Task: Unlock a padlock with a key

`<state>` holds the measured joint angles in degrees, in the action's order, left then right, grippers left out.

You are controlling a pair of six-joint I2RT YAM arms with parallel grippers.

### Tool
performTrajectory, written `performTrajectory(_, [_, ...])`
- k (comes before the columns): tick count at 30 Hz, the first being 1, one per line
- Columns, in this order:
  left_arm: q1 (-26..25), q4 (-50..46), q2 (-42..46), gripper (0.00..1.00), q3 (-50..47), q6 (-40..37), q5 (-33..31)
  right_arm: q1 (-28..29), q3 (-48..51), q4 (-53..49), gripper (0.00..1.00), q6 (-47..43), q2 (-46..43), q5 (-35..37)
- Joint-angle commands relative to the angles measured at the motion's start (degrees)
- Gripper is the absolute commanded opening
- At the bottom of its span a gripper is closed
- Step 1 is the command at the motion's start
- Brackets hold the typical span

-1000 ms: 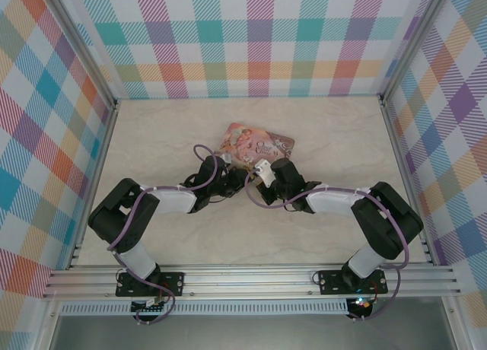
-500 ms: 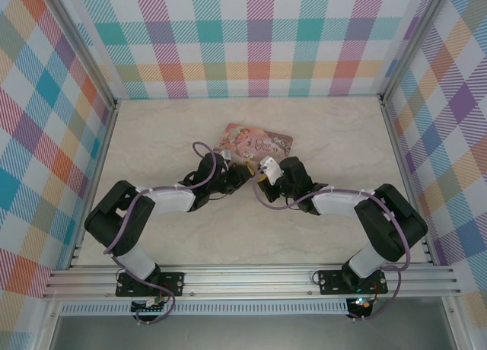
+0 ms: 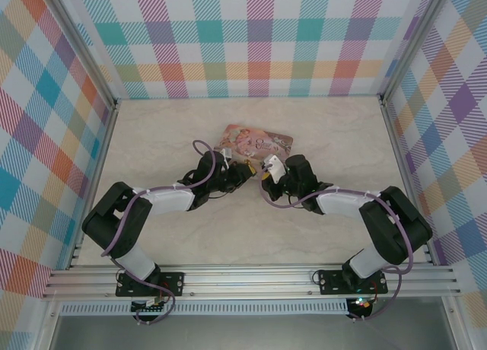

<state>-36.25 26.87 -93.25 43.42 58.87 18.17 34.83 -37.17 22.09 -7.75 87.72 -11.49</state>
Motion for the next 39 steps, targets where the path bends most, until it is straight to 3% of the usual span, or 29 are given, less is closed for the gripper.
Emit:
performTrajectory(1, [-2.42,-2.84,0.84,0.0,1.06,-1.29,7.22,0.05,-2.55,5.26,0.06,0.18,-2.79,-4.05])
performTrajectory(11, [-2.42,-3.79,-0.69,0.0,2.1,-2.68,7.88,-0.37,-3.73,3.46,0.06,-0.1,-3.52,-3.34])
performTrajectory(18, [-2.42,-3.96,-1.31,0.0,2.37,-2.8,8.19,-1.22,-4.14,7.95,0.06,1.6,-2.69,-5.52])
performTrajectory(31, [-2.25,-1.79,-5.01,0.01,3.16,-2.44,9.35,-2.06,-4.03,11.87,0.05,11.75,1.51,-10.36])
performTrajectory(37, [-1.41,0.27,-8.3,0.13,4.02,-2.69,9.15,-2.05,0.42,12.81,0.05,15.3,4.58,-7.11])
performTrajectory(39, [-1.19,0.31,-8.66,0.22,4.06,-2.97,8.48,-2.05,1.68,13.59,0.05,16.45,5.88,-6.33])
